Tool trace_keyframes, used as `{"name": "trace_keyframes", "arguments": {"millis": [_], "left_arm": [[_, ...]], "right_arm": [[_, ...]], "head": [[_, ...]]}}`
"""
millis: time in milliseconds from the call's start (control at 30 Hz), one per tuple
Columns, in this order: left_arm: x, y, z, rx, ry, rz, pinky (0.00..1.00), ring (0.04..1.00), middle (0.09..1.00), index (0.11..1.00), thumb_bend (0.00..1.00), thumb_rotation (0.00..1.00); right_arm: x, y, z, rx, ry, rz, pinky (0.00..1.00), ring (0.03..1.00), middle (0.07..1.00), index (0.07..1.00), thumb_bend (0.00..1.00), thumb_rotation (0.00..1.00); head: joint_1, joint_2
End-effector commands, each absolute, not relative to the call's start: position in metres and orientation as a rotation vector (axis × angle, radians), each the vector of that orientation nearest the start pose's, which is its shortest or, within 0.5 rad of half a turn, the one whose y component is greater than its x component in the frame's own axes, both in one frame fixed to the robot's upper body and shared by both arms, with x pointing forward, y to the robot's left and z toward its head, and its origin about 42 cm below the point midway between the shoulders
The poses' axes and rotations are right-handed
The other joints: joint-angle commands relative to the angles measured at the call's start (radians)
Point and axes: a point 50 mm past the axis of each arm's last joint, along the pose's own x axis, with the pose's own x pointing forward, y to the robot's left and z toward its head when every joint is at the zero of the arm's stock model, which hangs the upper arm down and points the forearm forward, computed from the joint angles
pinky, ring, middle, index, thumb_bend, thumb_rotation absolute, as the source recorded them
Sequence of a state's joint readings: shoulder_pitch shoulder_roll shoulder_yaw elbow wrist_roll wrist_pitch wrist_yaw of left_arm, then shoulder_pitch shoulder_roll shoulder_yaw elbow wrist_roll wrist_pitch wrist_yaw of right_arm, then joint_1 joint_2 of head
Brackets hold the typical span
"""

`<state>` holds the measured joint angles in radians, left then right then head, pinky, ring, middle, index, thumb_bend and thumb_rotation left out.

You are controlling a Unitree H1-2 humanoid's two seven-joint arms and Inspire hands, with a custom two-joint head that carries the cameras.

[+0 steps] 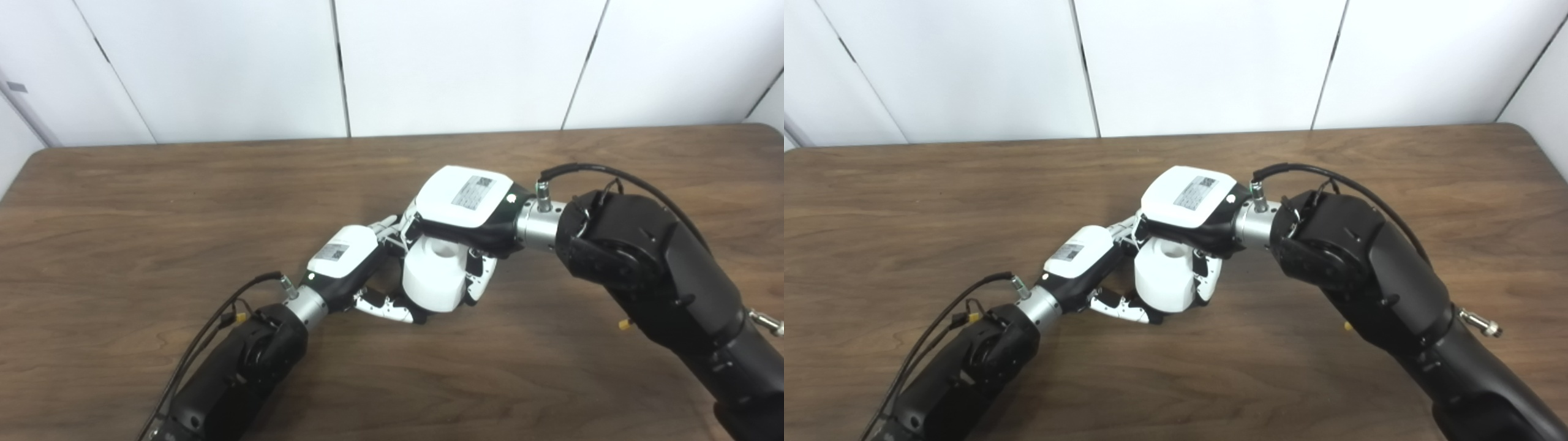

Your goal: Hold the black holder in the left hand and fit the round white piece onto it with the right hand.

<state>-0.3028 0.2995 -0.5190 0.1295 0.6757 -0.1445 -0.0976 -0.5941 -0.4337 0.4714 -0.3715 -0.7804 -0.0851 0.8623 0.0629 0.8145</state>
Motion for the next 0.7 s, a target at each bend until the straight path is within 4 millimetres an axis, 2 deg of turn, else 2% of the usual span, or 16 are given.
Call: {"name": "trace_keyframes", "arguments": {"millis": [0, 233, 667], "left_arm": [[0.326, 0.155, 0.094, 1.131, -0.209, -0.763, 0.92, 0.977, 0.930, 0.486, 0.52, 0.07], [0.325, 0.154, 0.095, 1.128, -0.206, -0.768, 0.92, 0.980, 0.928, 0.487, 0.52, 0.07], [0.323, 0.152, 0.098, 1.126, -0.212, -0.759, 0.90, 0.975, 0.929, 0.486, 0.52, 0.07]], "right_arm": [[0.348, -0.139, 0.318, -1.620, -0.662, 0.883, 0.77, 0.787, 0.739, 0.479, 0.53, 0.14], [0.352, -0.135, 0.305, -1.612, -0.613, 0.903, 0.80, 0.795, 0.742, 0.480, 0.53, 0.14], [0.359, -0.124, 0.284, -1.584, -0.597, 0.905, 0.79, 0.796, 0.733, 0.481, 0.53, 0.14]], "head": [[0.000, 0.002], [0.005, 0.005], [0.021, 0.015]]}}
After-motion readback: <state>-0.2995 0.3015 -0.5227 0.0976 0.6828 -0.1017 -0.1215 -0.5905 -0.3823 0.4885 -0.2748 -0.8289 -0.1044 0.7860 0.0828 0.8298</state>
